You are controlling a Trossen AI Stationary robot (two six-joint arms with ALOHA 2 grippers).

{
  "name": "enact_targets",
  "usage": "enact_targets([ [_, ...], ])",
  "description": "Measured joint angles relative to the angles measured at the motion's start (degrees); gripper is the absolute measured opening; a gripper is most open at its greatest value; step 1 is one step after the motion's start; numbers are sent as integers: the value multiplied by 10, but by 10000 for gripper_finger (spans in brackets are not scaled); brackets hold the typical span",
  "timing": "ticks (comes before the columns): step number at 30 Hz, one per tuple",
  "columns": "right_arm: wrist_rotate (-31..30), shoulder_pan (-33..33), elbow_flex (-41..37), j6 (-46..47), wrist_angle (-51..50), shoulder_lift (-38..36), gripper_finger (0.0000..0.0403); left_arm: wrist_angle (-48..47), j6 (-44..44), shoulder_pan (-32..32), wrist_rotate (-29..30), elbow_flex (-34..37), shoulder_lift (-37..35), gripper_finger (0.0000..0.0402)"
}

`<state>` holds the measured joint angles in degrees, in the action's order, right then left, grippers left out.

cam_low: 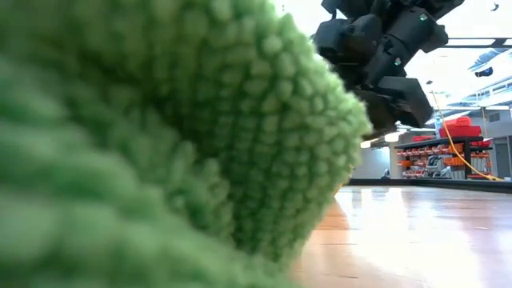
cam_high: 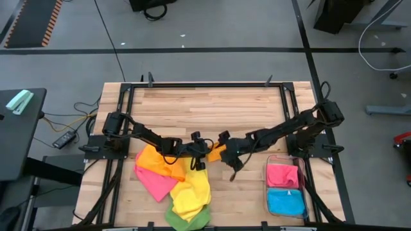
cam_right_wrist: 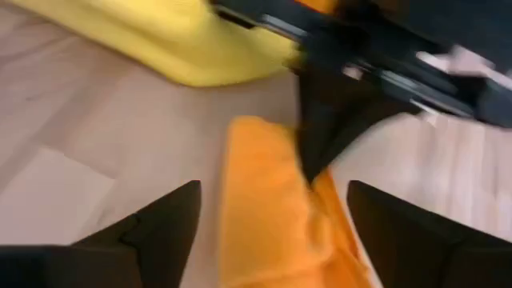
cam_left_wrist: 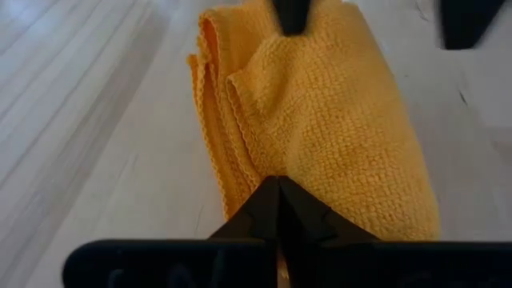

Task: Fold microfiber towels
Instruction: Put the folded orange towel into the transparent bin

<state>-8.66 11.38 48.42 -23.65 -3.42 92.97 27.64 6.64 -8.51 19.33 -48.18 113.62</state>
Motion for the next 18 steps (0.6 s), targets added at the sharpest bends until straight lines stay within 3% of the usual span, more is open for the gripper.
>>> enact_targets([
  [4,-14,13,1,-10,3,11,373,0,2,0,1,1,0,24],
  [7,-79,24,0,-58,2,37,396,0,1,1,2,1,1,17],
  [12,-126,31,2,-126,20,85,387,-4,2,6,1,1,1,8],
  [18,-172,19,1,-180,37,90,362,-5,5,6,3,1,2,28],
])
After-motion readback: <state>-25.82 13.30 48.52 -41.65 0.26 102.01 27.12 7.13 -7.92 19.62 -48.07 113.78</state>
